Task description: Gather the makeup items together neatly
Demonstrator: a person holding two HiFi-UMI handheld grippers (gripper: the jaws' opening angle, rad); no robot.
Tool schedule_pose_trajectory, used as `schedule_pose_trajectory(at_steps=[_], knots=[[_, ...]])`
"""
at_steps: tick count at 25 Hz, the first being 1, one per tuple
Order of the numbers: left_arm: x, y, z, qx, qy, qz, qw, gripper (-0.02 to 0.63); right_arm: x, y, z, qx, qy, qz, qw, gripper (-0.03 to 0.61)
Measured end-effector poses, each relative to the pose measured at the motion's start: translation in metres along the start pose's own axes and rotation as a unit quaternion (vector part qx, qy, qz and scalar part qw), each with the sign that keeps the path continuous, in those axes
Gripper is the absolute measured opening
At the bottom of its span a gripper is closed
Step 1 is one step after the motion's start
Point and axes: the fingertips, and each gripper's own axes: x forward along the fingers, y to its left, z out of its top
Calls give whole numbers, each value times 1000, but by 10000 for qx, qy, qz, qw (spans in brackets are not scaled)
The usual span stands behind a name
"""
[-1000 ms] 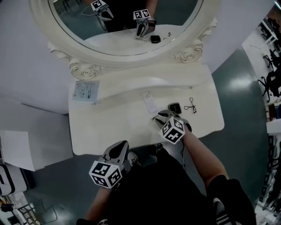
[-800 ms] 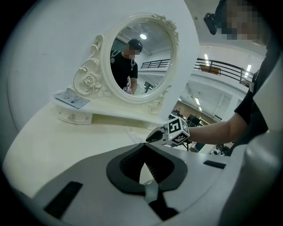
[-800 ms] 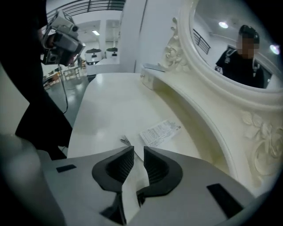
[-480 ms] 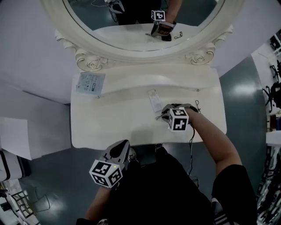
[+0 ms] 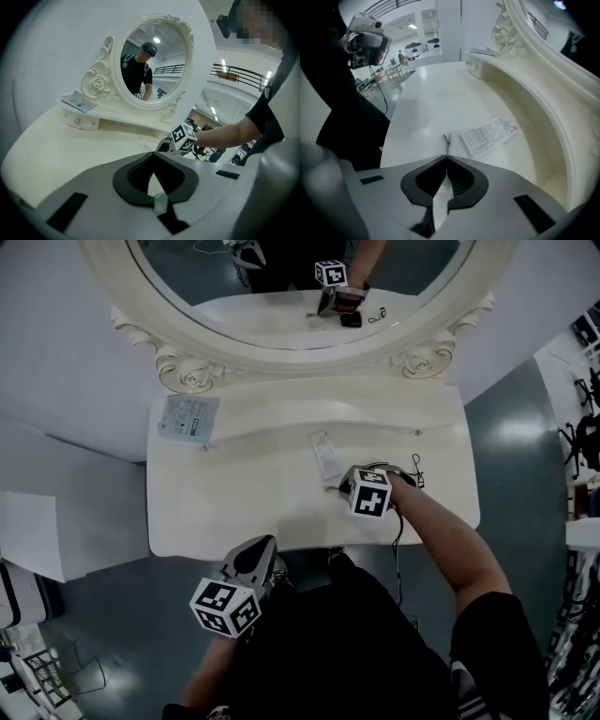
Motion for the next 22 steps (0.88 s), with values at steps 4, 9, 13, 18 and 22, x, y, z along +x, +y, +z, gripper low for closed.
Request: schedule_pose_trajectory(at_steps=[4, 9, 13, 18, 22], knots=[[-1, -2, 4, 83, -1, -105, 9999, 8, -6, 7, 5, 1215, -392, -399, 9910, 35], [0, -3, 7, 191, 59, -328, 9993, 8, -18, 17, -10, 3517, -1134, -1188, 9216, 35], [0, -5, 6, 273, 137, -545, 9980, 8, -25, 21, -27, 5179, -1678, -1845, 8183, 35], [2, -9, 3, 403, 273, -841, 9953, 8, -26, 10, -37, 6070, -1808, -2300, 7389, 35], [0, -7, 1, 463, 375, -997, 9932, 8, -26, -5, -41, 6215, -1651, -2546, 7223, 35]])
